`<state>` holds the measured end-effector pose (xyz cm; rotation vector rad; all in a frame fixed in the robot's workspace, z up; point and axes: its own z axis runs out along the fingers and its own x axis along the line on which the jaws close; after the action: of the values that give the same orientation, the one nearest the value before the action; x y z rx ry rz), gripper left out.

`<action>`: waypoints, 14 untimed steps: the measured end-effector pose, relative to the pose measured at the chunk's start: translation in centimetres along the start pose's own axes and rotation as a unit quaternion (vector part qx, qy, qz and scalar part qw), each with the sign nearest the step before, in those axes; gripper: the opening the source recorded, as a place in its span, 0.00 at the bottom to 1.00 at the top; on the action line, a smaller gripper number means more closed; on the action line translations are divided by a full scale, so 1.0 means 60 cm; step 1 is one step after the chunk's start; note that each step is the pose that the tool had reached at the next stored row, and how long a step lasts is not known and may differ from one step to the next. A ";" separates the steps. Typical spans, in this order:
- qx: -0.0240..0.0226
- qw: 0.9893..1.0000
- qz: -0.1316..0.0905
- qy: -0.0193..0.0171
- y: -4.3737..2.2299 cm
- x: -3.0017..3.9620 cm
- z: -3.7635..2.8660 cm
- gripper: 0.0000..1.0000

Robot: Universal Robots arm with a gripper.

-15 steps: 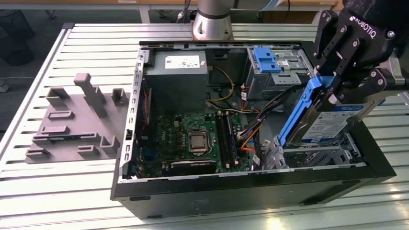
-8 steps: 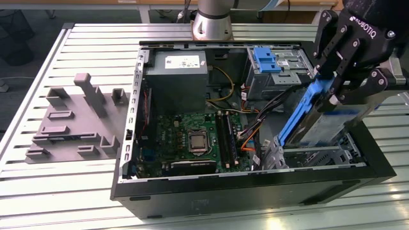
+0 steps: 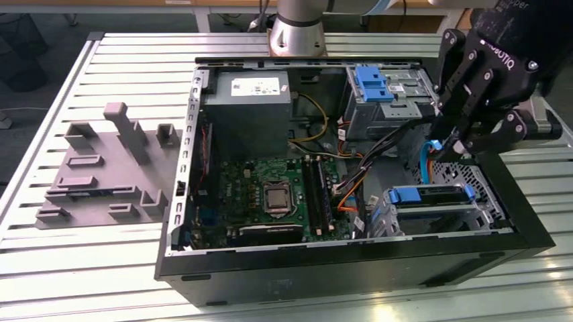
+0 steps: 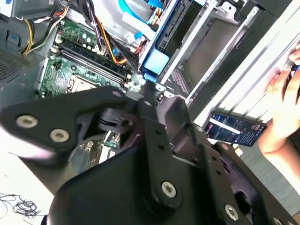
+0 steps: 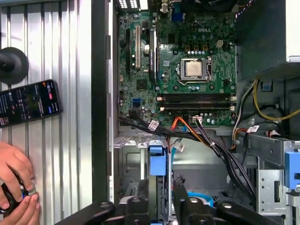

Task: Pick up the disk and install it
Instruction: 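Insert the disk into the insertion slot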

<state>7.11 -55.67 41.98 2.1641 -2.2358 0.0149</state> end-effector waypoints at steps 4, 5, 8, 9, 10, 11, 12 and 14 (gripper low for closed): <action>0.000 1.000 0.000 0.000 0.000 0.000 0.012 0.24; 0.000 1.000 0.000 0.000 0.000 0.000 0.015 0.18; 0.000 1.000 0.000 0.000 -0.001 -0.001 0.024 0.11; 0.000 1.000 0.000 0.000 -0.001 -0.001 0.027 0.11; 0.000 1.000 0.000 0.000 -0.001 -0.001 0.030 0.11; 0.000 1.000 0.000 0.000 -0.002 -0.001 0.033 0.11; 0.000 1.000 0.000 0.000 -0.002 -0.001 0.037 0.11; 0.000 1.000 0.000 0.000 -0.002 -0.001 0.039 0.11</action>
<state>7.18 -55.67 39.66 2.1642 -2.2360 0.0156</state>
